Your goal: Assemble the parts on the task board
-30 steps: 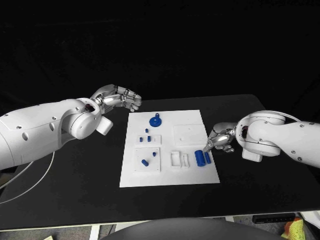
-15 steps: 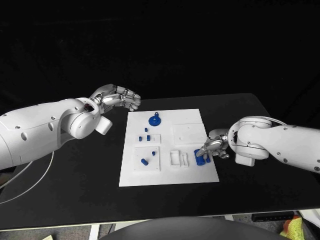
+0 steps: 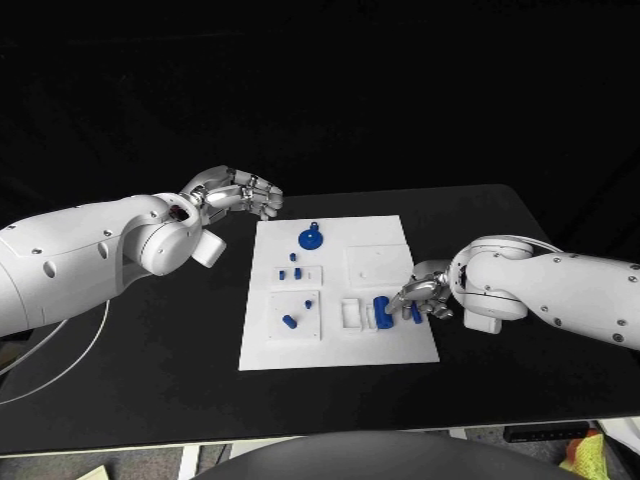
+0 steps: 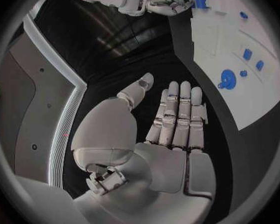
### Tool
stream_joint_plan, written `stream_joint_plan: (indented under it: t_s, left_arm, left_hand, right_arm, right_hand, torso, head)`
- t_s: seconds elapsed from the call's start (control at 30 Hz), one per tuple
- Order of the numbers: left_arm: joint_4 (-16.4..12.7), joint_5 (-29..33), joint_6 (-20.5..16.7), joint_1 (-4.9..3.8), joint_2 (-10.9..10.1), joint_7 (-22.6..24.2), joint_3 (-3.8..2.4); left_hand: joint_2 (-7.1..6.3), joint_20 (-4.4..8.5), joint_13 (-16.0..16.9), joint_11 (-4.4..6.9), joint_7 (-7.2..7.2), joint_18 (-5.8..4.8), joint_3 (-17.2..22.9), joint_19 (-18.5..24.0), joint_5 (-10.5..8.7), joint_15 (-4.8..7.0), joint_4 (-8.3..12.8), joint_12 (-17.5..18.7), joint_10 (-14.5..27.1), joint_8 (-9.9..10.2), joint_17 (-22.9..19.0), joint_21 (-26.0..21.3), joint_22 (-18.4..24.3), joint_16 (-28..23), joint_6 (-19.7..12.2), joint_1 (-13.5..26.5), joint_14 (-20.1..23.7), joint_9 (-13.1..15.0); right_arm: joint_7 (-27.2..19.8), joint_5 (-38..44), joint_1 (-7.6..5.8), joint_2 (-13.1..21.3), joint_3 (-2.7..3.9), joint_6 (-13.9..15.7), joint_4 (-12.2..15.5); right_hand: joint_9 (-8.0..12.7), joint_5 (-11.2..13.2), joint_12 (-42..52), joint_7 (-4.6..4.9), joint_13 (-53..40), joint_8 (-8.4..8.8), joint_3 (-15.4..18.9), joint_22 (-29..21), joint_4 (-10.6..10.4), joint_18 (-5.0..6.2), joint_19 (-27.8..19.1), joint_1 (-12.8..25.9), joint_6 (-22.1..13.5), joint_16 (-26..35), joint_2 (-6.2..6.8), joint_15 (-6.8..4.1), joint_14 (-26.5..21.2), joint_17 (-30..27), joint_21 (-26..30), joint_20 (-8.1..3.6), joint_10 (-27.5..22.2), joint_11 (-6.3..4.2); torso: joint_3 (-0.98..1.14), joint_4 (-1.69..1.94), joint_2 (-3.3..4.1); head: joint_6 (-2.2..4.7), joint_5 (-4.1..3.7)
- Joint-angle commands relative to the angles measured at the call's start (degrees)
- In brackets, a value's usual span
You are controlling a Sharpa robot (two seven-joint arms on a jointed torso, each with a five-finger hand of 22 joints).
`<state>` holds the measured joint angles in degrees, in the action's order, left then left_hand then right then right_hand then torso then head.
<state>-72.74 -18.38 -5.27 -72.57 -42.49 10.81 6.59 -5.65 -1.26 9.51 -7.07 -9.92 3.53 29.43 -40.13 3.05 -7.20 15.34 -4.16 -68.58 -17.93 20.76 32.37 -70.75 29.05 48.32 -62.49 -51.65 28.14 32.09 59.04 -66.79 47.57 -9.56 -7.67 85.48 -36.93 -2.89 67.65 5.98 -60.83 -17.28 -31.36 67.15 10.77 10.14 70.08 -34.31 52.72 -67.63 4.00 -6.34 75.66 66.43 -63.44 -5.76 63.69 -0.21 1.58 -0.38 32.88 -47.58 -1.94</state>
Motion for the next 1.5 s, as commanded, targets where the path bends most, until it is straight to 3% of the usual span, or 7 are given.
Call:
stream_joint_plan:
  t_s: [0.03,0.33,0.5,0.87,1.2,1.3,1.5]
  left_arm:
    - [-0.1,0.4,0.9,0.0,0.1,0.8,-0.03]
    - [0.0,0.4,1.0,0.0,0.1,0.7,-0.03]
    - [0.0,0.4,1.0,0.0,0.0,0.7,-0.03]
    - [-0.1,0.4,0.9,0.0,-0.1,0.7,-0.03]
    - [-0.2,0.4,0.9,0.0,-0.3,0.6,-0.03]
    - [-0.2,0.4,1.0,0.0,-0.3,0.6,-0.03]
    - [-0.2,0.4,1.1,-0.01,-0.3,0.4,-0.03]
  left_hand:
    - [0.15,-0.26,-0.1,-0.07,0.0,0.94,0.1,0.1,-0.01,-0.07,-0.3,0.1,0.4,-0.2,0.1,-0.3,-0.1,-0.3,-0.6,0.6,-0.5,-0.1]
    - [0.15,-0.26,-0.1,-0.07,0.0,0.94,0.1,0.1,-0.01,-0.07,-0.3,0.1,0.5,-0.2,0.1,-0.3,-0.1,-0.3,-0.6,0.7,-0.5,-0.1]
    - [0.16,-0.26,-0.1,-0.08,0.0,0.94,0.1,0.1,-0.01,-0.07,-0.3,0.1,0.5,-0.2,0.2,-0.3,-0.1,-0.3,-0.6,0.7,-0.5,-0.1]
    - [0.15,-0.25,-0.1,-0.08,0.0,0.95,0.1,0.1,0.0,-0.07,-0.3,0.1,0.5,-0.2,0.2,-0.3,-0.1,-0.4,-0.6,0.7,-0.5,-0.1]
    - [0.15,-0.25,-0.1,-0.08,-0.01,0.96,0.1,0.1,-0.01,-0.07,-0.3,0.1,0.5,-0.2,0.3,-0.4,-0.2,-0.4,-0.7,0.6,-0.5,-0.1]
    - [0.14,-0.25,-0.1,-0.08,-0.01,0.96,0.1,0.1,-0.01,-0.07,-0.3,0.1,0.5,-0.2,0.3,-0.4,-0.2,-0.4,-0.7,0.6,-0.5,-0.1]
    - [0.13,-0.25,-0.1,-0.08,-0.01,0.96,0.1,0.1,-0.01,-0.07,-0.3,0.1,0.5,-0.2,0.3,-0.4,-0.2,-0.4,-0.7,0.6,-0.5,-0.1]
  right_arm:
    - [0.0,1.6,0.23,-0.4,0.01,1.5,-0.2]
    - [-0.3,1.8,0.53,-2.2,0.01,2.0,-0.7]
    - [-0.5,1.8,1.4,-3.1,0.01,1.8,-2.0]
    - [-0.8,1.8,2.74,-5.1,-0.01,2.0,-4.6]
    - [-1.0,1.8,2.85,-5.2,-0.02,2.5,-5.0]
    - [-1.0,1.8,2.85,-5.4,-0.02,2.5,-4.9]
    - [-1.1,-0.5,2.85,-5.4,-0.02,3.5,-5.0]
  right_hand:
    - [0.1,0.1,-0.2,0.01,-0.1,0.38,0.2,0.1,0.5,4.86,0.7,0.5,0.4,-0.2,-0.29,-0.34,-0.1,0.0,-0.2,-0.66,0.2,-0.27]
    - [0.2,0.1,-0.4,0.05,-0.2,0.79,1.2,0.0,1.4,4.86,0.6,1.4,0.2,-0.2,-0.01,-0.33,-0.1,0.0,-0.1,-0.75,0.2,-0.25]
    - [0.3,0.1,-0.5,0.09,-0.4,1.08,1.5,0.0,2.3,4.86,0.6,1.3,0.1,-0.1,-0.37,-0.29,-0.1,0.0,0.0,-0.85,0.2,-0.21]
    - [0.3,0.1,-0.6,0.17,-0.6,1.42,1.1,0.0,3.9,4.86,0.7,0.2,0.2,-0.1,-0.77,-0.2,0.0,0.0,0.0,-0.9,0.3,-0.12]
    - [0.3,0.1,-0.8,0.11,-0.7,1.52,-2.0,0.0,3.3,4.86,1.0,-1.4,0.8,-0.1,-1.72,-0.23,0.2,-0.1,0.0,-0.66,0.6,-0.18]
    - [0.3,0.1,-0.9,0.1,-0.8,1.62,-4.2,0.0,2.5,4.86,1.1,-2.2,1.1,-0.1,-1.03,-0.23,0.2,-0.1,-0.1,-0.45,0.8,-0.18]
    - [0.1,0.1,-1.1,-0.11,-0.9,1.32,-6.9,0.1,2.5,4.86,1.3,-3.9,2.2,-0.1,-0.88,-0.34,0.4,-0.1,-0.3,-0.15,1.2,-0.35]
  torso:
    - [-0.04,0.06,0.0]
    - [-0.09,0.02,0.07]
    - [-0.17,0.09,0.13]
    - [-0.01,-0.08,0.14]
    - [0.04,-0.15,0.21]
    - [0.06,-0.16,0.19]
    - [0.06,-0.17,0.2]
  head:
    - [-0.11,0.25]
    - [-0.22,0.73]
    - [-0.19,1.1]
    - [-0.5,1.7]
    - [-0.68,2.04]
    - [-0.69,2.03]
    - [-0.76,2.03]
